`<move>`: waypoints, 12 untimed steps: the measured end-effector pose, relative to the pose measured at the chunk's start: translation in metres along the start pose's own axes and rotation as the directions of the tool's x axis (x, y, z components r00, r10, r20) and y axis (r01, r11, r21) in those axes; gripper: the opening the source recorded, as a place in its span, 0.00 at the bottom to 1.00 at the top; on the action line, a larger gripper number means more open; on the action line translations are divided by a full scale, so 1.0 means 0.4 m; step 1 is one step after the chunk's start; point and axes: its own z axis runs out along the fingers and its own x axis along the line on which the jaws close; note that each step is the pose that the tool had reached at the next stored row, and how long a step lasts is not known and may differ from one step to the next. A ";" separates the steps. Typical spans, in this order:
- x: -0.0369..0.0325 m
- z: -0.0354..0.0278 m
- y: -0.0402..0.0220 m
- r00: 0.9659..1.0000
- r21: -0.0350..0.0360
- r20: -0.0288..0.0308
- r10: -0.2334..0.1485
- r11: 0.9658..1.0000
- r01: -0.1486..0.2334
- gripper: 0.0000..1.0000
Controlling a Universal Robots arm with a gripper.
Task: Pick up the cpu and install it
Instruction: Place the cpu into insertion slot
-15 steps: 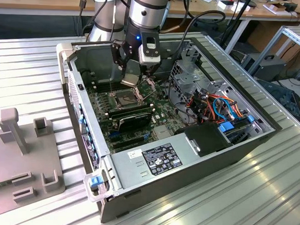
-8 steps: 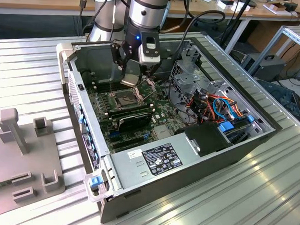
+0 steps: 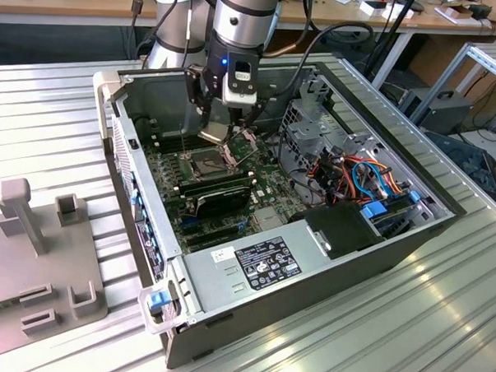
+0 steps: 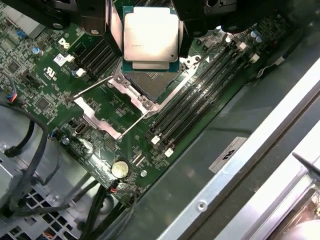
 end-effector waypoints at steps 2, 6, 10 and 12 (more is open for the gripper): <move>0.000 0.001 0.000 0.999 0.000 0.000 0.037 0.999 -0.037 0.54; 0.000 0.003 0.000 0.992 -0.001 -0.001 0.123 0.992 -0.123 0.54; 0.000 0.005 0.000 0.977 -0.003 -0.001 0.212 0.977 -0.212 0.54; 0.000 0.006 0.000 0.969 -0.003 -0.002 0.245 0.969 -0.245 0.54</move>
